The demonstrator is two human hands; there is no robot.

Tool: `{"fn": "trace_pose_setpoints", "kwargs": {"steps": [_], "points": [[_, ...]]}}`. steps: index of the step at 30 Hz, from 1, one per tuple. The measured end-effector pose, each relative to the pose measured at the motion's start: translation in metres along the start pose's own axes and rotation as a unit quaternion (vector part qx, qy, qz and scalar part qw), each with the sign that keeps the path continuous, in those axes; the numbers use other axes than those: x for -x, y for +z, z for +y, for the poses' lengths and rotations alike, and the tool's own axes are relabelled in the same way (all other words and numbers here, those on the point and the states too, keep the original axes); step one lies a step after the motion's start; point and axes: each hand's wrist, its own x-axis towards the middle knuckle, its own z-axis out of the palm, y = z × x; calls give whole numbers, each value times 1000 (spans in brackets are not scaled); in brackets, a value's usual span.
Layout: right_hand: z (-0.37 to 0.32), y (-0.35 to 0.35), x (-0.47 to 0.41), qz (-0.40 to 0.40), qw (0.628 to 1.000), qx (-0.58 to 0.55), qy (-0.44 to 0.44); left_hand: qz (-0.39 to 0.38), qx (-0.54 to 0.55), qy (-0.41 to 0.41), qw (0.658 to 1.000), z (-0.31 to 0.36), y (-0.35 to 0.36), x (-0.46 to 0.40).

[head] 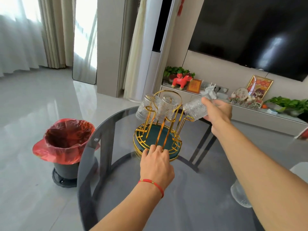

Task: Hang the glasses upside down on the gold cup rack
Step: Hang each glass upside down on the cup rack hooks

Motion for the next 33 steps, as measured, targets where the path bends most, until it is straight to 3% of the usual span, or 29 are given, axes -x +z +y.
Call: {"fn": "trace_pose_setpoints", "kwargs": {"steps": [9, 13, 17, 26, 33], "points": [[-5, 17, 0, -76, 992, 89, -57, -13, 13, 2, 1000, -1, 2, -2], [0, 19, 0, -143, 966, 176, -126, 2, 19, -3, 1000, 1, 3, -2], [4, 27, -3, -233, 931, 246, -137, 8, 13, -7, 1000, 3, 3, -2], [10, 31, -1, -283, 901, 298, -140, 7, -13, -7, 1000, 4, 2, -3], [20, -40, 49, -246, 917, 266, -165, -5, -88, -25, 996, 26, 2, 3]]}}
